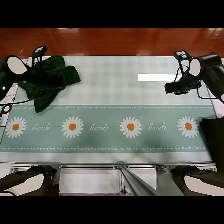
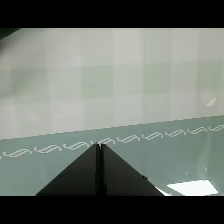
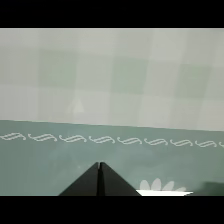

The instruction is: Fold the shirts.

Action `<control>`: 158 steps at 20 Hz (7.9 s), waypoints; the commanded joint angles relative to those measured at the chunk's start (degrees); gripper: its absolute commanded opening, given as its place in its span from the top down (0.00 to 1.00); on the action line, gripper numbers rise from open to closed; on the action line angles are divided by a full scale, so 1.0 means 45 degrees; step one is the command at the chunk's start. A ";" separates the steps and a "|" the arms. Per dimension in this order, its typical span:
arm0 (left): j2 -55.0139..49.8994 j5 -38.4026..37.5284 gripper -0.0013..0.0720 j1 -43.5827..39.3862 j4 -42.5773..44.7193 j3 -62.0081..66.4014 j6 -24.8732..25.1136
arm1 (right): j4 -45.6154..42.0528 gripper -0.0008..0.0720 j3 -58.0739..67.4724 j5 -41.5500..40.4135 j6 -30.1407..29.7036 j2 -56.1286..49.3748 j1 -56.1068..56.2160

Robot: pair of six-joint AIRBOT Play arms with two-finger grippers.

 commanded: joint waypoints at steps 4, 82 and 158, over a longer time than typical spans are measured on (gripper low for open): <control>-0.0010 0.0000 0.95 0.0005 0.0000 -0.0005 0.0005 | 0.0000 0.96 0.0010 0.0000 0.0000 -0.0010 0.0010; -0.8485 -0.2361 0.95 0.2229 0.4182 0.8213 0.0933 | 0.0000 0.42 -0.4983 -0.4935 0.1768 0.4357 0.0010; -0.5294 -0.3220 0.95 -0.2089 -0.8772 0.0588 0.4799 | 1.2021 0.43 -1.1055 -0.3279 -0.1642 0.7514 0.0024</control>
